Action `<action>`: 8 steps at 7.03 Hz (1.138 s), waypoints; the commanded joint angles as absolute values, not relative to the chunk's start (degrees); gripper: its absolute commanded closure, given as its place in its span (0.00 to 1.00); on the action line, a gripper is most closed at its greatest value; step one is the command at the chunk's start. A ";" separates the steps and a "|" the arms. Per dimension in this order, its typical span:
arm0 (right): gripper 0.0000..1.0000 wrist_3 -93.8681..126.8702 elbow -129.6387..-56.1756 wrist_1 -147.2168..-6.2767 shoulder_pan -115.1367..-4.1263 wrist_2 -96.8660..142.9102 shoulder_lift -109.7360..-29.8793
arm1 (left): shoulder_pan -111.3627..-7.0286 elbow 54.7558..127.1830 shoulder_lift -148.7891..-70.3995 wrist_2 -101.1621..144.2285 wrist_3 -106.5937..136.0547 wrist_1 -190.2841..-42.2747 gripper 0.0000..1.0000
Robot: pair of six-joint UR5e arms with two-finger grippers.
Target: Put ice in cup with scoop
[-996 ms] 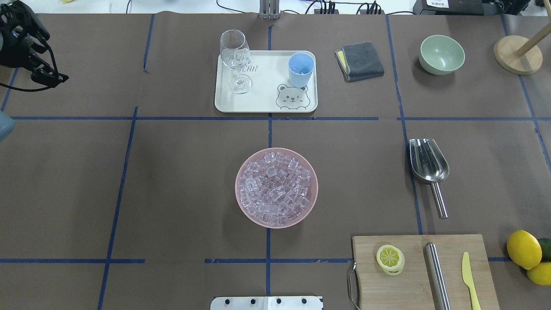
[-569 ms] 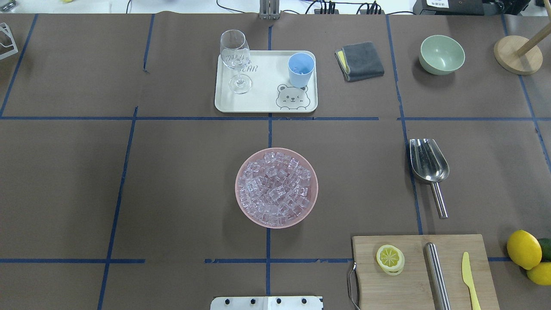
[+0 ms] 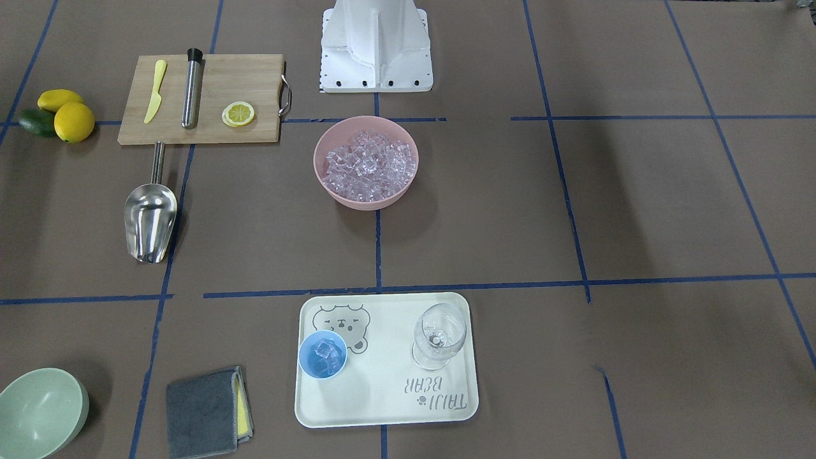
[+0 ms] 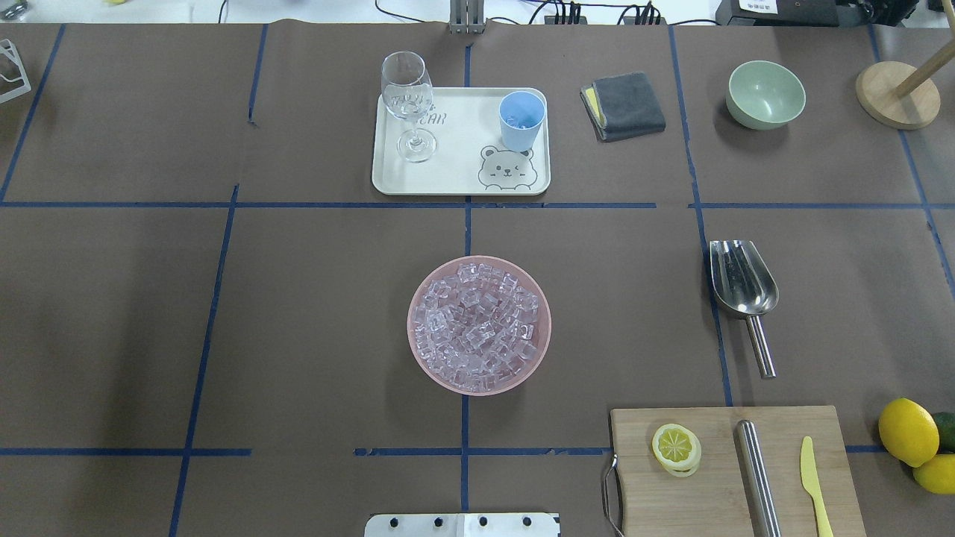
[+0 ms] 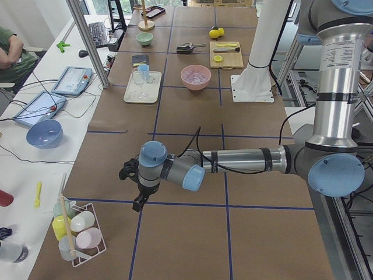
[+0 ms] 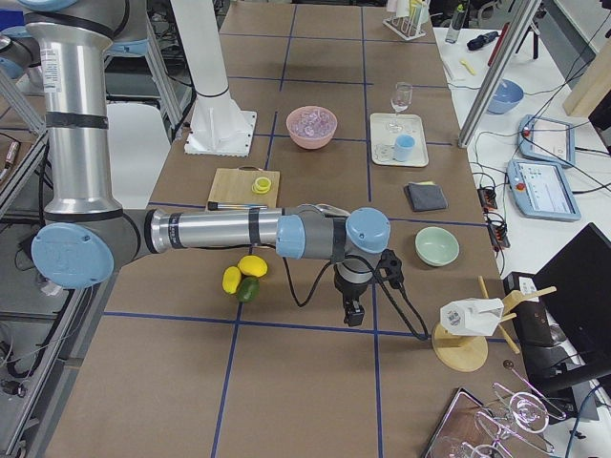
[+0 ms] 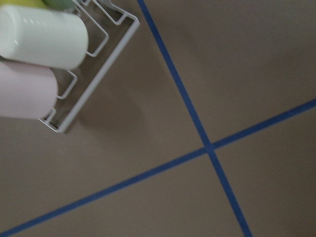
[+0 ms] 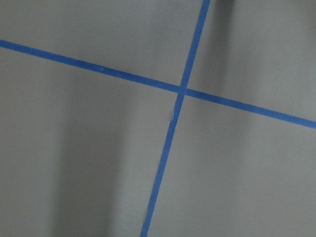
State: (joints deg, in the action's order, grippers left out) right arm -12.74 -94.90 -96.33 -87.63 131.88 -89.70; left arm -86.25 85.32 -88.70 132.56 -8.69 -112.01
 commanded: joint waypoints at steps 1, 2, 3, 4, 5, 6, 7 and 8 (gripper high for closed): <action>0.00 -12.22 -95.01 -96.33 -87.63 131.84 -89.74 | -86.40 87.96 -87.80 136.58 -8.35 -107.16 0.00; 0.00 -12.13 -95.10 -96.33 -87.63 131.92 -89.74 | -86.83 88.85 -88.24 136.41 -9.92 -104.09 0.00; 0.00 -12.13 -95.18 -96.33 -87.63 131.92 -89.74 | -87.18 90.86 -88.24 136.23 -10.54 -101.80 0.00; 0.00 -12.13 -95.27 -96.24 -87.63 131.92 -89.65 | -89.19 92.27 -88.24 135.19 -10.63 -100.39 0.00; 0.00 -12.13 -95.36 -96.33 -87.63 131.92 -89.65 | -92.34 92.98 -88.33 132.30 -10.63 -100.11 0.00; 0.00 -12.04 -95.27 -96.33 -87.63 131.84 -89.65 | -92.37 92.73 -88.85 132.71 -10.11 -100.46 0.00; 0.00 -12.04 -95.27 -96.24 -87.63 131.92 -89.65 | -92.37 92.81 -89.55 132.80 -10.19 -101.07 0.00; 0.00 -12.04 -95.27 -96.24 -87.63 131.84 -89.65 | -92.29 92.20 -90.08 132.63 -10.37 -102.64 0.00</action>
